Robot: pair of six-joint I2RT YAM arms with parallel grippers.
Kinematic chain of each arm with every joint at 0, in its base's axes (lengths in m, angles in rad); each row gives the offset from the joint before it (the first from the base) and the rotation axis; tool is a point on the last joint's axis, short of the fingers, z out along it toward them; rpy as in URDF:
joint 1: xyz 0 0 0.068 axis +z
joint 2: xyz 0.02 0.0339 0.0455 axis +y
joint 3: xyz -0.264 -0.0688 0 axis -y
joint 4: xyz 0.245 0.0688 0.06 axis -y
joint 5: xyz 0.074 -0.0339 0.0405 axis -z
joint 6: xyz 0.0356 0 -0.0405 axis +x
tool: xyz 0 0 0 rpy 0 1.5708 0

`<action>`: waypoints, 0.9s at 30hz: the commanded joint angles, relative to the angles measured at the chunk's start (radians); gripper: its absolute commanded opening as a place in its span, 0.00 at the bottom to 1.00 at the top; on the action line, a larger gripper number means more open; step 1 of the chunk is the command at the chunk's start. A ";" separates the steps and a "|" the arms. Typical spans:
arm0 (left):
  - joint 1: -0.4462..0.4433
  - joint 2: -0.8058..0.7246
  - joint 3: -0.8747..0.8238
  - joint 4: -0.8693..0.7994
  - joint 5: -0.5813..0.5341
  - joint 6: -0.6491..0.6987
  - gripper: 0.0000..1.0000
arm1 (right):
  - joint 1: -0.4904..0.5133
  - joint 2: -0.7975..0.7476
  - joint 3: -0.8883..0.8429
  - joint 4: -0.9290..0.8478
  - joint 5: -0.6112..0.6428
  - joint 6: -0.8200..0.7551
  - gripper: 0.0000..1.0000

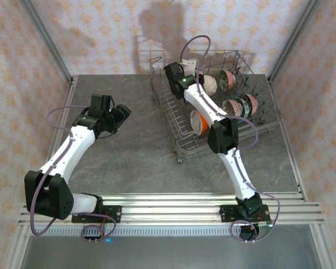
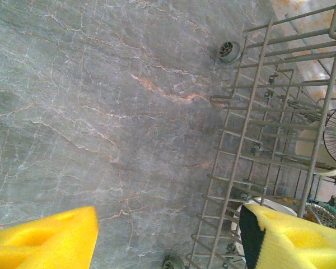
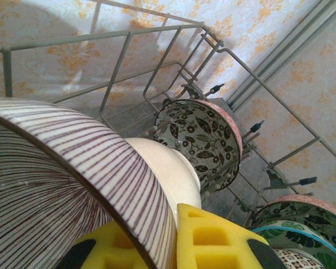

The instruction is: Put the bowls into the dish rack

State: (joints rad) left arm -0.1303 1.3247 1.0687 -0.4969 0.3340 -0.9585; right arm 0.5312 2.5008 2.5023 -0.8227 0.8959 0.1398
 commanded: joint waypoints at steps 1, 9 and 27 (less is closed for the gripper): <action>0.001 0.011 0.030 -0.012 0.008 0.022 0.68 | 0.009 -0.058 -0.043 -0.010 0.039 0.040 0.00; -0.003 0.015 0.037 -0.016 0.010 0.023 0.68 | 0.029 -0.058 -0.063 -0.046 0.054 0.039 0.00; -0.014 0.020 0.044 -0.023 0.018 0.024 0.67 | 0.060 -0.014 -0.028 -0.074 0.050 -0.012 0.04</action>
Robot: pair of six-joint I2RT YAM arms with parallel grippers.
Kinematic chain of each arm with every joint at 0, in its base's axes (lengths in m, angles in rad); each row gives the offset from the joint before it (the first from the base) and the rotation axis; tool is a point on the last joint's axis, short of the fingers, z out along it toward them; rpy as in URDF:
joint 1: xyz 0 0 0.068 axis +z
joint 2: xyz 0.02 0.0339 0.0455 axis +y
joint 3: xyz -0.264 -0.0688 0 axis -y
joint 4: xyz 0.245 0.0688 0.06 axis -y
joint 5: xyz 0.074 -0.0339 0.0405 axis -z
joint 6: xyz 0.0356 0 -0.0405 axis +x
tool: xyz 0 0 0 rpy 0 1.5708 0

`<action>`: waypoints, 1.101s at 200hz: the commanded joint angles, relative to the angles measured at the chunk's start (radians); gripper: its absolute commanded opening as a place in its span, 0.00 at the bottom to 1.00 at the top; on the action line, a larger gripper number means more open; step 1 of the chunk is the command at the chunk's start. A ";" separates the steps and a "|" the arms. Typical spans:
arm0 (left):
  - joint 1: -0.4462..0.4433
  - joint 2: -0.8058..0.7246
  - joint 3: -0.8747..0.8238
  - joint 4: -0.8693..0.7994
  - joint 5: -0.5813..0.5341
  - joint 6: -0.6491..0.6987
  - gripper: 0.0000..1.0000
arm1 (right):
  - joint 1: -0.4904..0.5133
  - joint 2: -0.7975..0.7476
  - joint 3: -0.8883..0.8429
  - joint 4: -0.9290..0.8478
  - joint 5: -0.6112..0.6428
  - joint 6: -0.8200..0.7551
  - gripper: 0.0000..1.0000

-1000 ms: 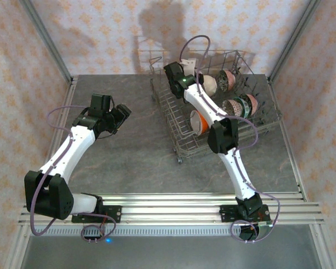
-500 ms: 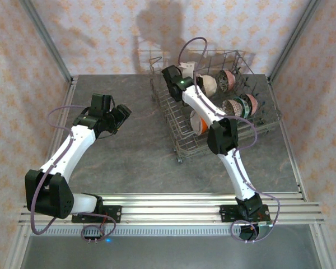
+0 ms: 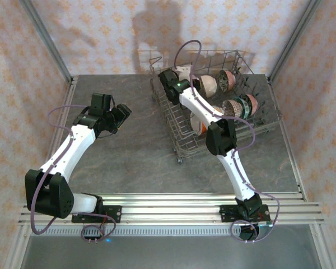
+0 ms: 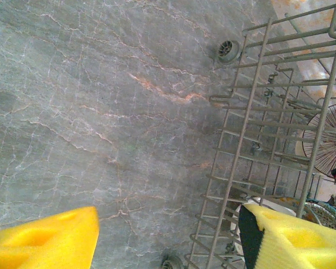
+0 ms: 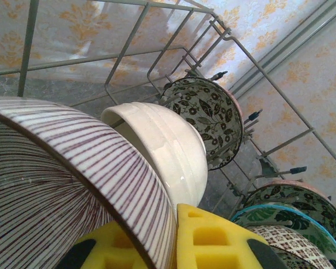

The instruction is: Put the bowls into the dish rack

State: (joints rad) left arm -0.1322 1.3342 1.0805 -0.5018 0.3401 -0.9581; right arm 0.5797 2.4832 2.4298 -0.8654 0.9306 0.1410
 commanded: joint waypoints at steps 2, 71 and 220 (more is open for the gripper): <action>-0.012 0.009 0.032 -0.018 0.013 0.022 0.67 | 0.012 0.003 0.044 -0.029 0.011 -0.018 0.05; -0.019 0.000 0.014 -0.010 0.007 0.013 0.67 | 0.025 0.003 0.040 -0.043 -0.072 -0.029 0.14; -0.051 0.005 0.025 -0.010 0.004 0.019 0.67 | 0.036 -0.005 0.046 -0.038 -0.246 -0.056 0.51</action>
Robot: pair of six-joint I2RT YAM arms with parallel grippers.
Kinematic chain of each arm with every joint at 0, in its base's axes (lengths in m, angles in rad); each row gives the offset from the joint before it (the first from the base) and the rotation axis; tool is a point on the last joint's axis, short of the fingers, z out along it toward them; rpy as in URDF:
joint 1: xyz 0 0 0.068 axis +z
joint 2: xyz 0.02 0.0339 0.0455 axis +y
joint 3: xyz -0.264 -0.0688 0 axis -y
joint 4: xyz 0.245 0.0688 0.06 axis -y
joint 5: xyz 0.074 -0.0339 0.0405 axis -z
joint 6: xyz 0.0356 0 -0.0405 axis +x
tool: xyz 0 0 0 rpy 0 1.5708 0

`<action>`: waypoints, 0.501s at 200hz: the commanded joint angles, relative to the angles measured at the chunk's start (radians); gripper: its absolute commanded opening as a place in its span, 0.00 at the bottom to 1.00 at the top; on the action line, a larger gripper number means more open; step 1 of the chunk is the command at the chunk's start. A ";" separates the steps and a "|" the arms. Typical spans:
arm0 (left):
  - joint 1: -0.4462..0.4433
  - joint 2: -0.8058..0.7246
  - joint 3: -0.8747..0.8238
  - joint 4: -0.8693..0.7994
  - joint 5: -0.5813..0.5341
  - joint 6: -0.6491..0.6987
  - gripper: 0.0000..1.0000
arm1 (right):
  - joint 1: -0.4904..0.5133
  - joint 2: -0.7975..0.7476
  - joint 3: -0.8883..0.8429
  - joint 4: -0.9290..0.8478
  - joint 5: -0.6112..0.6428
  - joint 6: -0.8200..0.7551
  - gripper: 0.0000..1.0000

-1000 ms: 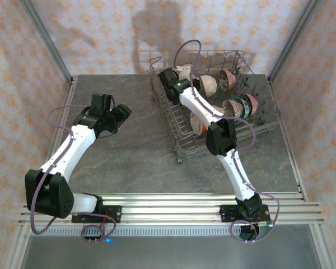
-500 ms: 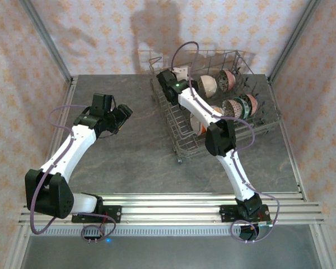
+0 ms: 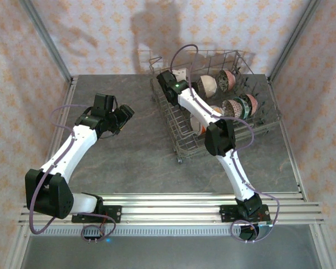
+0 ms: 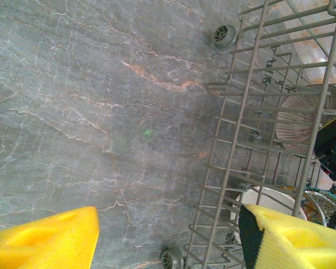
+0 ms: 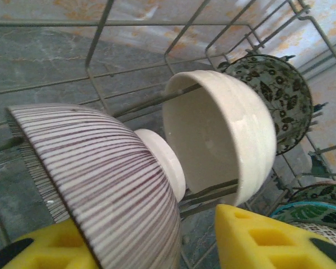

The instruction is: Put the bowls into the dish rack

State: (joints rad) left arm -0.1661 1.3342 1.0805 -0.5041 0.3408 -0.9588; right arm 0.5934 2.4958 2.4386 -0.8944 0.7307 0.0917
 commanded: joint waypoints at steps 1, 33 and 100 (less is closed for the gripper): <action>-0.017 0.006 0.027 -0.009 0.003 0.021 0.67 | 0.022 -0.019 0.037 -0.008 -0.049 -0.007 0.51; -0.041 0.017 0.065 -0.030 -0.005 0.051 0.67 | 0.021 -0.058 0.037 0.016 -0.102 -0.038 0.61; -0.160 0.082 0.246 -0.075 -0.016 0.147 0.68 | -0.034 -0.165 0.040 -0.044 -0.220 -0.039 0.72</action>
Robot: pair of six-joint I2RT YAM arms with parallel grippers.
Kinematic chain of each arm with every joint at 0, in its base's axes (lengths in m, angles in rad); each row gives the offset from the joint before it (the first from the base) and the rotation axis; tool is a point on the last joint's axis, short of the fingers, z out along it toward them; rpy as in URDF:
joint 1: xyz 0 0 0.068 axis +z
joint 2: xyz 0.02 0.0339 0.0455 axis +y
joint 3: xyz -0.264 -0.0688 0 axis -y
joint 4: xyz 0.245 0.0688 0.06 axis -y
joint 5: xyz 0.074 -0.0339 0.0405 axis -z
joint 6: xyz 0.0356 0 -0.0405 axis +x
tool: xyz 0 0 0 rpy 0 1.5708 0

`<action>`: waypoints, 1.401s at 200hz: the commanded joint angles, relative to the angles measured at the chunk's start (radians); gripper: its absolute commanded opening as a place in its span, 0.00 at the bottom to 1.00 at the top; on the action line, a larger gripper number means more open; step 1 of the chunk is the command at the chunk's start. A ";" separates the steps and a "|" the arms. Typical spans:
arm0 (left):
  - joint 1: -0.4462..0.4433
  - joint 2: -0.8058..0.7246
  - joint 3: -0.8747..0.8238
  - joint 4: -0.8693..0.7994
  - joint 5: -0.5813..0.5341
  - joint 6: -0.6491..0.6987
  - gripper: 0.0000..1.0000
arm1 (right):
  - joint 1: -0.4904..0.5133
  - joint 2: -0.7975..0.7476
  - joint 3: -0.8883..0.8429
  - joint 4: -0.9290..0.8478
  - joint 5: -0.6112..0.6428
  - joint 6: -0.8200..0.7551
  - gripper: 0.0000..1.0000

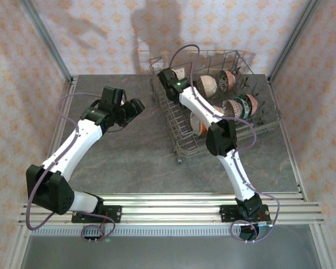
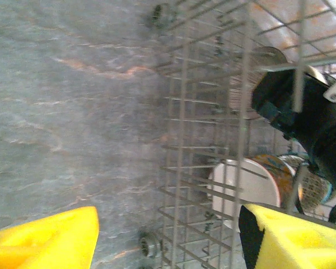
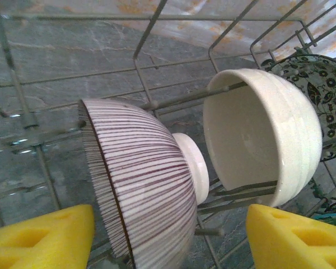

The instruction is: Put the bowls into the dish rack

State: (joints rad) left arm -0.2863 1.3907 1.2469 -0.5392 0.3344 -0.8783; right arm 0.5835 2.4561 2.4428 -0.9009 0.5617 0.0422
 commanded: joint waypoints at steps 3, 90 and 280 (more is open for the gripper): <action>-0.046 0.030 0.087 -0.042 -0.011 0.071 0.68 | -0.027 -0.133 0.031 -0.039 -0.059 0.011 0.73; -0.196 0.238 0.344 -0.105 0.061 0.163 0.66 | -0.077 -0.299 -0.058 -0.063 -0.123 -0.018 0.75; -0.257 0.328 0.451 -0.174 0.227 0.183 0.56 | -0.105 -0.416 -0.239 -0.038 -0.098 0.009 0.75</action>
State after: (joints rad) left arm -0.5304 1.7435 1.6543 -0.6785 0.5209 -0.7235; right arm 0.4870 2.0838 2.2101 -0.9279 0.4412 0.0307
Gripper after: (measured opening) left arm 0.552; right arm 0.752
